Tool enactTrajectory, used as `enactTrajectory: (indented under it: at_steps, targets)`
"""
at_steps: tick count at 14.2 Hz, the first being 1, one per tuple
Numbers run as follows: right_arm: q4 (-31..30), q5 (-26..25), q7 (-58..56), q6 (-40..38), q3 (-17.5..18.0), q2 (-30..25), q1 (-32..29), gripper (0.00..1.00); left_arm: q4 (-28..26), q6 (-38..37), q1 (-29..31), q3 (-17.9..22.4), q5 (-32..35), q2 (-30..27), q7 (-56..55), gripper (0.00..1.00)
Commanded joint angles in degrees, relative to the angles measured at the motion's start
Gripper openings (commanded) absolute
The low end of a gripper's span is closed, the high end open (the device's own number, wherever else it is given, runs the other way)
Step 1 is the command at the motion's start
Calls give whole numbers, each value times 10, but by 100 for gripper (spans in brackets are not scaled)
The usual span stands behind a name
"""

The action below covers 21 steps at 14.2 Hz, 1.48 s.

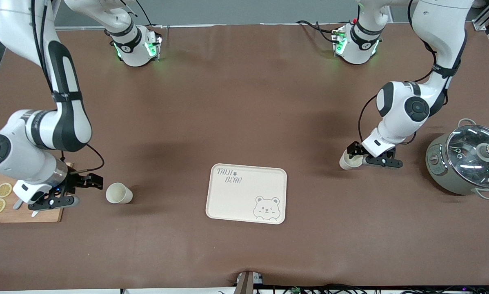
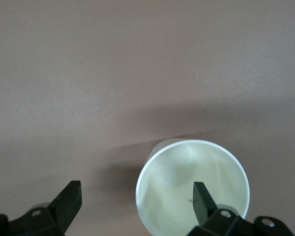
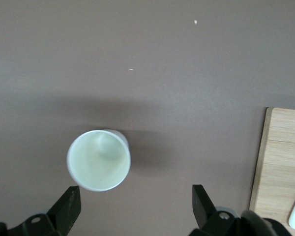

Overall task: Place white IKEA cup upright on tray with both arms
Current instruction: 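Lower both grippers around the white cups and close them on the rims, then carry the cups with both grippers toward the white bear tray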

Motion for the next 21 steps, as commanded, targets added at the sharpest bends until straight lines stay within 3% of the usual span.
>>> enactTrajectory:
  at_steps: [1,2,12,17,21]
  targets:
    - [6,-4,-3,24,6,31,-8,100,23,3,3,-2,-7,17,-3,68]
    - [5,-3,-3,31,6,43,-6,100,19,-1,4,-1,-3,16,-6,1]
    - [-4,7,4,60,9,69,2,100,39,-10,-6,-3,-3,14,-45,0]
    - [-5,16,4,69,14,79,5,100,154,-167,-82,-2,1,23,-185,0]
    - [-5,16,4,80,22,89,8,100,211,-184,-133,-2,20,51,-321,0]
